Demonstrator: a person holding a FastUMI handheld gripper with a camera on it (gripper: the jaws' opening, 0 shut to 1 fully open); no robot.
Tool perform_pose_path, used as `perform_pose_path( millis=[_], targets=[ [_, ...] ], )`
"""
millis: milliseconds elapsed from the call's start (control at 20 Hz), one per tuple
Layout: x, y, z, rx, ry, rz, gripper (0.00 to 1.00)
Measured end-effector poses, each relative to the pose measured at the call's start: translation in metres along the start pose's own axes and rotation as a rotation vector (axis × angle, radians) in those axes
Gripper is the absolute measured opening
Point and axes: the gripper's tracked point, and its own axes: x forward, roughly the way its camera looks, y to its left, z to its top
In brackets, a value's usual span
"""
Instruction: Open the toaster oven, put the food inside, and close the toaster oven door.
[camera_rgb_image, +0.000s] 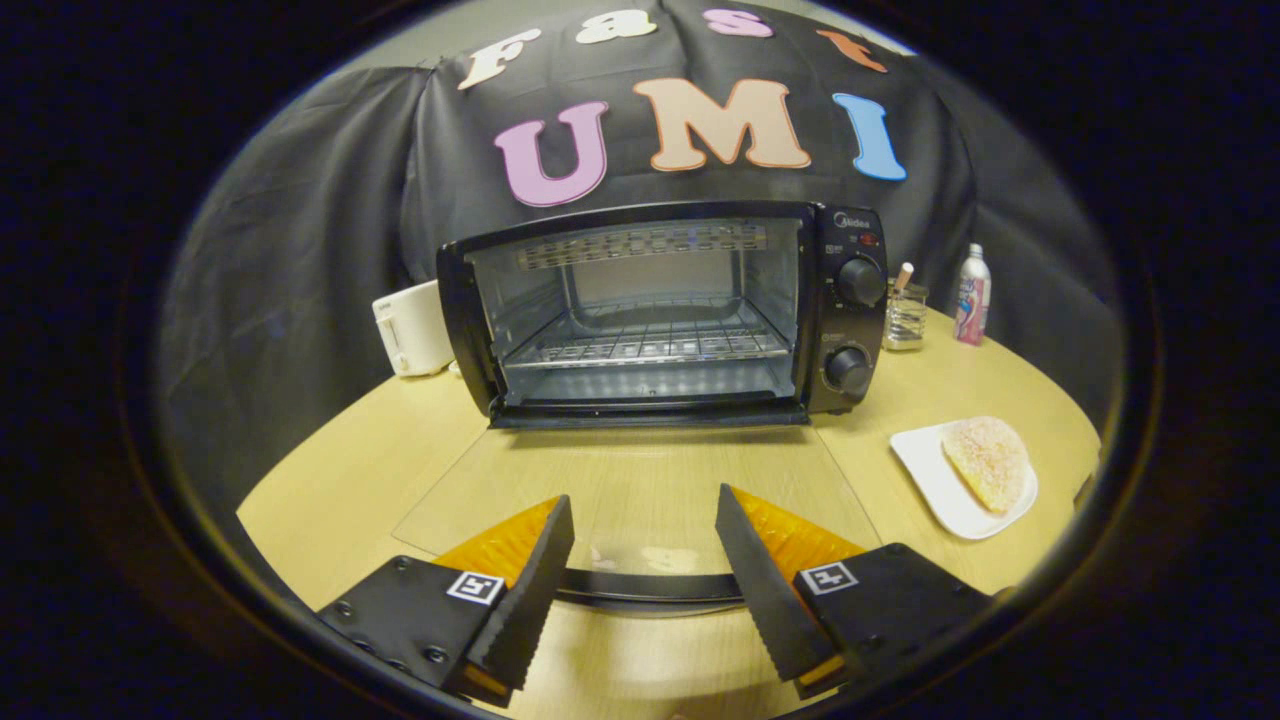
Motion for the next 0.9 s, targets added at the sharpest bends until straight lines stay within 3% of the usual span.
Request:
perform_pose_path(
  millis=[200,400,700,900],
  targets=[
    [-0.003,-0.002,0.007,0.030,0.000,0.021,0.91],
    [-0.021,-0.020,0.043,0.030,-0.049,0.011,0.91],
    [-0.054,-0.123,0.108,-0.060,-0.150,-0.138,0.91],
    [-0.053,-0.197,0.087,-0.071,-0.078,-0.243,0.91]
  ],
)
